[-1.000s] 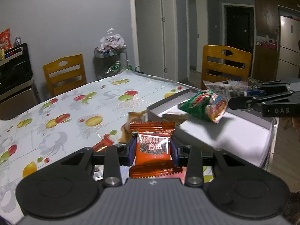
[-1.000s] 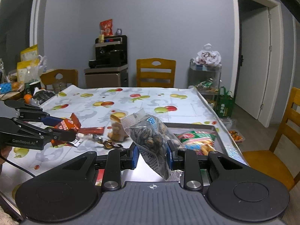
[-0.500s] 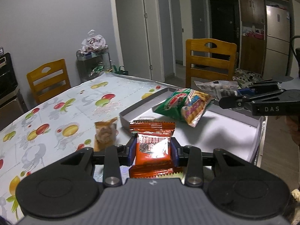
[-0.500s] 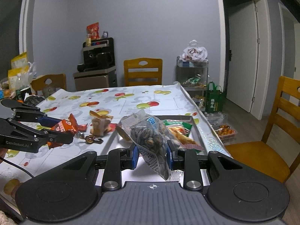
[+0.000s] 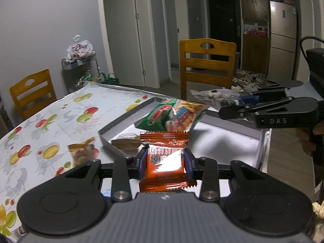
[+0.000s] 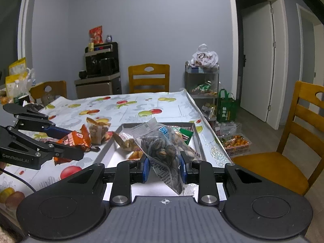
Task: Organize snacks
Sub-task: 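Lower the candy bar and pistachio bag into the tray with both tools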
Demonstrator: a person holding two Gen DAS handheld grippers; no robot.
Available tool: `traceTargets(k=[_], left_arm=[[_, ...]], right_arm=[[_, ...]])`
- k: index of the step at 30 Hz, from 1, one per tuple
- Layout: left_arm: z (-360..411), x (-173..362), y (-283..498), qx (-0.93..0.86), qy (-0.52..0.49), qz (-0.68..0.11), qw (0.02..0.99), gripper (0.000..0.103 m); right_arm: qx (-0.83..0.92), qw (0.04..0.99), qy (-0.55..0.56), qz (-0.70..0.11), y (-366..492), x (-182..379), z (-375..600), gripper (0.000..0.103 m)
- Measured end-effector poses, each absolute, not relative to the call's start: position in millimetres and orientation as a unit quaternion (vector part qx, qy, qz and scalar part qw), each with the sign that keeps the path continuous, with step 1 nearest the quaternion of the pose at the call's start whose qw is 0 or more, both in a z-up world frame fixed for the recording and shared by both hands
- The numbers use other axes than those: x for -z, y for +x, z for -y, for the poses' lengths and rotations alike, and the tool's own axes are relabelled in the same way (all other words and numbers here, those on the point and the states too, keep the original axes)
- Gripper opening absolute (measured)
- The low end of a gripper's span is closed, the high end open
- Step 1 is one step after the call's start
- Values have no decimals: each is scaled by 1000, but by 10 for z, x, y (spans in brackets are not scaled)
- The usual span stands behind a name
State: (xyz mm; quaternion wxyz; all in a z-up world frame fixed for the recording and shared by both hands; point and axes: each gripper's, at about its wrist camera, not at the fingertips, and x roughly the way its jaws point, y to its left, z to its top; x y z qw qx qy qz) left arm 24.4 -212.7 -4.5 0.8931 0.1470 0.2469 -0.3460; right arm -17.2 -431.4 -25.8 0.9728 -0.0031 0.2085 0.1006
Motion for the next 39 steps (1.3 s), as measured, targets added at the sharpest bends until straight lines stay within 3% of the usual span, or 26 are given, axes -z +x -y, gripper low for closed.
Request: traceTargets(k=[39], left_arm=[[2711,467,332,431,181,-305,830,35]], right_arm=[[-109,957,-70,-260,-84,585,4208,31]])
